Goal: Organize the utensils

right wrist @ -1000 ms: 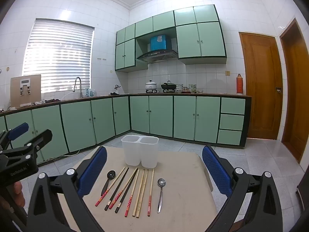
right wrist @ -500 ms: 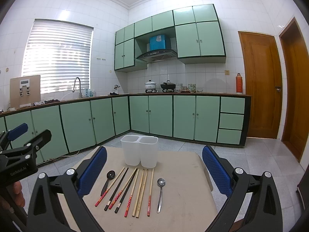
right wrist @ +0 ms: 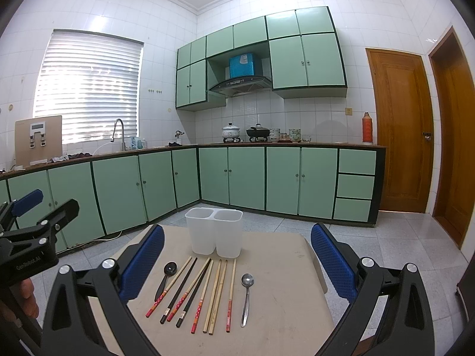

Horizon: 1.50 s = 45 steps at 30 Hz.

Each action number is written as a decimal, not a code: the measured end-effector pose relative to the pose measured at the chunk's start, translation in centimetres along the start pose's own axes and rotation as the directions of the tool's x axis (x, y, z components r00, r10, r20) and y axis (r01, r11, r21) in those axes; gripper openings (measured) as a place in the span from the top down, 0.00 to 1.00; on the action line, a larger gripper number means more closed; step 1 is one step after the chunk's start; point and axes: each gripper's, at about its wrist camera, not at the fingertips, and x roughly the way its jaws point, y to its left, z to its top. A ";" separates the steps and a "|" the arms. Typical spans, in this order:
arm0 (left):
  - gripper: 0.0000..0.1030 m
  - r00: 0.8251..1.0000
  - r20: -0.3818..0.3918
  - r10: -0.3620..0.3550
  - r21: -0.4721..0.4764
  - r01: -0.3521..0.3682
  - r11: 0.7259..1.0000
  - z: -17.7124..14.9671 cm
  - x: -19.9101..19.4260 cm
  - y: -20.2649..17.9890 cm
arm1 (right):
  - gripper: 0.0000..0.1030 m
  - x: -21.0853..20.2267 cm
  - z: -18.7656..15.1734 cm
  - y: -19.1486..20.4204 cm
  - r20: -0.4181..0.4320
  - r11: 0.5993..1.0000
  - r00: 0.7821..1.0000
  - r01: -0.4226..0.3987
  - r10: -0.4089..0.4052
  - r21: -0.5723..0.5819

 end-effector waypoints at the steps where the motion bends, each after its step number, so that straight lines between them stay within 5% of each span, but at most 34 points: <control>1: 0.05 1.000 0.000 0.000 0.000 0.000 1.000 0.0 0.0 0.0 | 0.06 0.0 0.0 0.0 0.000 1.000 1.000 0.000 0.000 0.001; 45: 0.05 1.000 0.000 0.001 -0.001 -0.001 1.000 0.0 -0.4 0.8 | 0.06 0.2 -0.2 0.2 -0.003 1.000 1.000 0.000 0.000 0.001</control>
